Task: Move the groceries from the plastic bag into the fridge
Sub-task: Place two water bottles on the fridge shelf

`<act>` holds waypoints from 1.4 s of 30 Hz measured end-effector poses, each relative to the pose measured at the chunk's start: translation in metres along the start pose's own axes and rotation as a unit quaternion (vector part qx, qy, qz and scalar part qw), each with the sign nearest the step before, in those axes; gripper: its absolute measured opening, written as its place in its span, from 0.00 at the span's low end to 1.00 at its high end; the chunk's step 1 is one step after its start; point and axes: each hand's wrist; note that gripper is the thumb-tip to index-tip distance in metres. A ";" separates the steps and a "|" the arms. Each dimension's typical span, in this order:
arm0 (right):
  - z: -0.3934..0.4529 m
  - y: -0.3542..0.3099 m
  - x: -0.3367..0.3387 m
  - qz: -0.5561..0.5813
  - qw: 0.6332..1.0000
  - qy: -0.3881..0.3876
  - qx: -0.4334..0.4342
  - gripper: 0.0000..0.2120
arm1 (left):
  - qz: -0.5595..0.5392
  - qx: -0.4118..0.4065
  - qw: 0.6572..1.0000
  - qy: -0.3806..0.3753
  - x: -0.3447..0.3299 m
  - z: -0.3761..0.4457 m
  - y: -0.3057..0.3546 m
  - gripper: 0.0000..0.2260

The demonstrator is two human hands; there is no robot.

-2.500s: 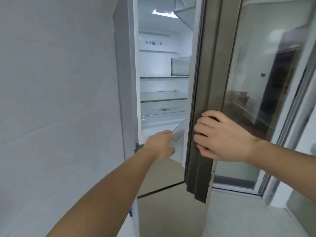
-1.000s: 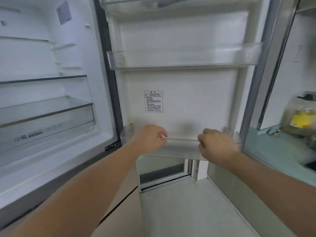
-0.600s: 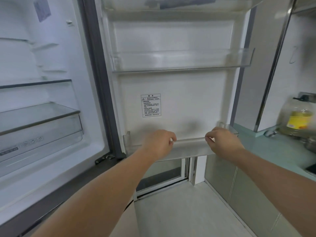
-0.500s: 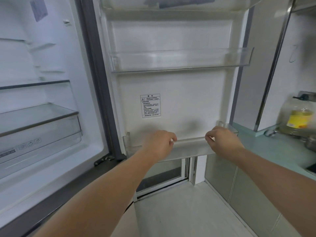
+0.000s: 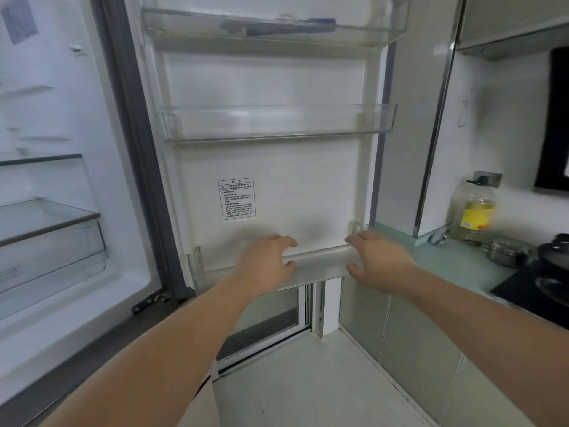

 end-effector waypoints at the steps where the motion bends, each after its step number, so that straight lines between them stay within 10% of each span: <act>1: -0.009 0.006 0.005 -0.003 1.000 -0.001 -0.004 0.23 | 0.002 -0.013 1.000 0.001 -0.002 -0.001 0.009 0.19; 21: -0.325 0.151 0.072 -0.024 0.947 -0.049 -0.318 0.30 | -0.075 -0.247 0.954 -0.150 -0.126 -0.074 0.285 0.27; 42: -0.542 0.023 0.150 -0.142 0.712 -0.127 -0.675 0.29 | -0.181 -0.507 0.772 -0.338 -0.180 -0.197 0.381 0.24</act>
Point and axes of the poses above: each hand's wrist, its own z-axis towards the middle knuckle, its own x-axis out of the back of the hand, y = z × x, and after that the axes turned 14 degrees about -z, right-handed
